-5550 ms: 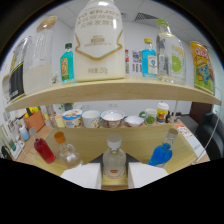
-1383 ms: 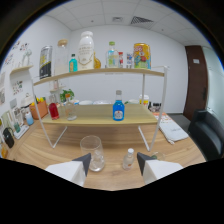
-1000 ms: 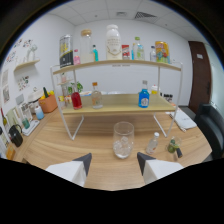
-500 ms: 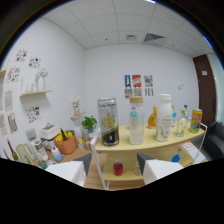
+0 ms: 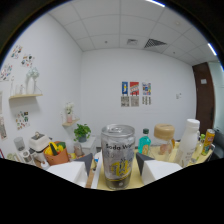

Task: Make me a cup of Mojito.

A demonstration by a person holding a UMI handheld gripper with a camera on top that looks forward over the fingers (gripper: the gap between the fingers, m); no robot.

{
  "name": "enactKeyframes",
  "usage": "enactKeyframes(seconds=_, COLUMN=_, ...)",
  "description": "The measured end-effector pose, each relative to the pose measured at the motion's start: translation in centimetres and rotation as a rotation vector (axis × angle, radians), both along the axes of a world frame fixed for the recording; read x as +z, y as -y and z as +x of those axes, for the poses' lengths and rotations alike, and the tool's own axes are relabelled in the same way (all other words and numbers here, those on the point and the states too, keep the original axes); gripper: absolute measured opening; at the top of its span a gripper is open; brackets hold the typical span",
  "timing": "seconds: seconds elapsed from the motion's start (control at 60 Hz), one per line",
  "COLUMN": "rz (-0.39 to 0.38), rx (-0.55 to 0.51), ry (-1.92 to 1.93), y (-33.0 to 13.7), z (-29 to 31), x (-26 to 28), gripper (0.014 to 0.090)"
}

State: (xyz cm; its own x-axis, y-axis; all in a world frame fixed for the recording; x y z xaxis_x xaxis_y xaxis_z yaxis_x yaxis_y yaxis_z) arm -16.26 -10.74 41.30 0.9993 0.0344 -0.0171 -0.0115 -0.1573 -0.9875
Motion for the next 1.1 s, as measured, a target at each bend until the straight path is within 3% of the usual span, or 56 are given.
enactKeyframes(seconds=0.1, rz=-0.006, rx=-0.012, ry=0.016, y=-0.9, z=0.0, x=-0.2, gripper=0.0668)
enactKeyframes(seconds=0.15, rz=0.002, rx=-0.046, ry=0.026, y=-1.0, z=1.0, x=0.0, gripper=0.0537)
enactKeyframes(seconds=0.483, rz=-0.012, rx=0.035, ry=0.018, y=-0.6, z=0.6, x=0.0, gripper=0.0505)
enactKeyframes(seconds=0.8, rz=0.092, rx=0.133, ry=-0.025, y=6.6, z=1.9, x=2.2, gripper=0.0501)
enactKeyframes(seconds=0.917, rz=0.103, rx=0.149, ry=-0.047, y=9.4, z=3.5, x=0.0, gripper=0.0499)
enactKeyframes(seconds=1.1, rz=0.052, rx=0.13, ry=-0.059, y=11.4, z=5.8, x=-7.3, gripper=0.0499)
